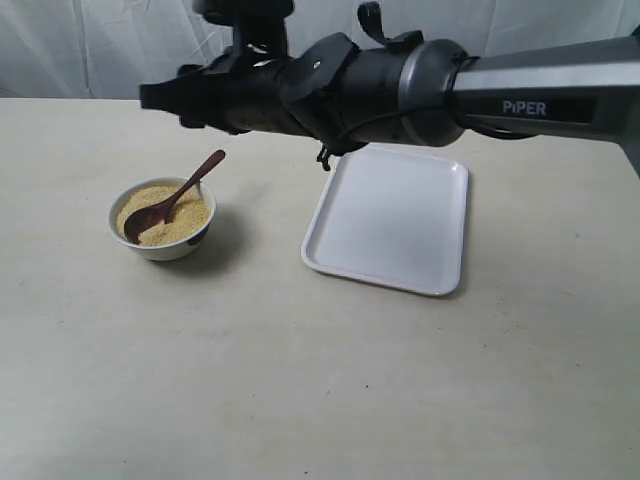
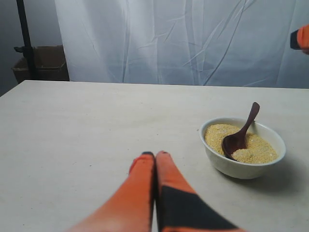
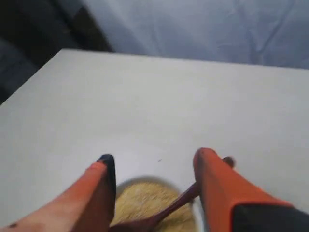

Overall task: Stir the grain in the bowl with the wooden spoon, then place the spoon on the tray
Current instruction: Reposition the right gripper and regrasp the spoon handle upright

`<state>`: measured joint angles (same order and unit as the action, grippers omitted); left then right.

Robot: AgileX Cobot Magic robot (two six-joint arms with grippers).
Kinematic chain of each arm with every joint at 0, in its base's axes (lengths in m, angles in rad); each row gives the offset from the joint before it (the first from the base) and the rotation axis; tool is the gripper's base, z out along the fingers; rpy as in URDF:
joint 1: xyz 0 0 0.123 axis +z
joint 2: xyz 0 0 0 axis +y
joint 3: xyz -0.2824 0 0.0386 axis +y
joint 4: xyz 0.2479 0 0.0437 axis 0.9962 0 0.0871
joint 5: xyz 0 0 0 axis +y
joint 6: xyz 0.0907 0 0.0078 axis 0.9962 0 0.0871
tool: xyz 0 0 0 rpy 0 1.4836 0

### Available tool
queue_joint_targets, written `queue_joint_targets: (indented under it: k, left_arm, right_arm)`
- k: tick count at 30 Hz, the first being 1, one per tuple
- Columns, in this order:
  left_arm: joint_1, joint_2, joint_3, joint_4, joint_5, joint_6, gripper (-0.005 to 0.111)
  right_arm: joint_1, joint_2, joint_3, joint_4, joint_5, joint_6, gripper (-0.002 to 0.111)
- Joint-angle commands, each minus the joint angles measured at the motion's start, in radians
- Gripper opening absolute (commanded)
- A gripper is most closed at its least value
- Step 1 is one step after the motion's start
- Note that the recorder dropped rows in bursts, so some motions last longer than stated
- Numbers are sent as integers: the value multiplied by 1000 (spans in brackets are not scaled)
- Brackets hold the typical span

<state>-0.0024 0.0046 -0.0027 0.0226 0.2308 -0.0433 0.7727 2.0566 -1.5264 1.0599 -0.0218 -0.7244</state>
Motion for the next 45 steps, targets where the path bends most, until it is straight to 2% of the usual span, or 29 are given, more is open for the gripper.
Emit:
queue_joint_targets:
  k: [1,7,9,12,14,16,19,24,26,28,33,37,40,45]
  left_arm:
    - [-1,-5,3,2,-7,0,0]
    - [-1,-5,3,2,-7,0,0]
    - [-1,-5,3,2,-7,0,0]
    - [-1,-5,3,2,-7,0,0]
    - [-1,-5,3,2,-7,0,0]
    - [-1,-5,3,2,-7,0,0]
    - [-1,-5,3,2,-7,0,0]
    - [-1,-5,3,2,-7,0,0]
    - [-1,-5,3,2,-7,0,0]
    - [-1,-5,3,2,-7,0,0]
    - [-1,-5,3,2,-7,0,0]
    - [-1,-5,3,2,-7,0,0]
    - [-1,-5,3,2,-7,0,0]
    - [-1,-5,3,2,-7,0,0]
  right_arm:
    - [-6,13,-41,-183,271,62,47]
    - [-69,13,-43,-99,455,62,33]
    - [-85,13,-29,-40,448,51,33]
    - [-65,-3,49,138,273,-78,38]
    - [-15,-17,108,239,90,-188,41]
    - [53,-25,160,252,-168,-259,42]
    - [111,-27,195,239,-410,-267,42]
    - [111,-27,197,255,-592,-108,42]
    - [111,-27,197,239,-636,49,42]
    - [111,-19,197,167,-607,219,42]
    - [101,32,197,-346,-443,767,36]
    - [26,73,197,-725,-320,1250,29]
    - [-41,87,197,-1051,-288,1586,33]
    - [-121,131,197,-1385,-376,2028,45]
